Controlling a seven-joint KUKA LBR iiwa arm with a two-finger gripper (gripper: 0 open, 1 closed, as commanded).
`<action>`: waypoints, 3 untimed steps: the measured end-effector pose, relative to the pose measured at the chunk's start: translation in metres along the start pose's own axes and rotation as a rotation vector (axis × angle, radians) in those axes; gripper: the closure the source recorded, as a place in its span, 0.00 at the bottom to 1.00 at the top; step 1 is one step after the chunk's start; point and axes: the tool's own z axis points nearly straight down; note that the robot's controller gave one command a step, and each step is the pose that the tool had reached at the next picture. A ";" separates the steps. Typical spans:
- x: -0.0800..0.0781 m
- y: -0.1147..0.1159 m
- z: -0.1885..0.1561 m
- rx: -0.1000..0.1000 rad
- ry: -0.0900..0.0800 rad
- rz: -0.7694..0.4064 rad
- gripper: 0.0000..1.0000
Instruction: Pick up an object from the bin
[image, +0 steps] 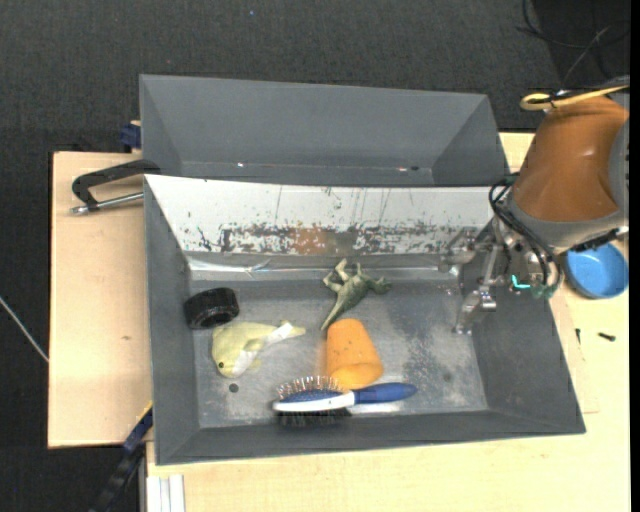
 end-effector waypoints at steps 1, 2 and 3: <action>-0.019 0.047 0.084 0.004 -0.013 -0.153 0.00; -0.027 0.105 0.081 0.001 -0.017 -0.161 0.00; -0.016 0.179 0.071 -0.003 -0.013 -0.167 0.00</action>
Offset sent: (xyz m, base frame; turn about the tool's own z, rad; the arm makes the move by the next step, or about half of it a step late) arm 0.0162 0.0463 -0.0853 -0.1531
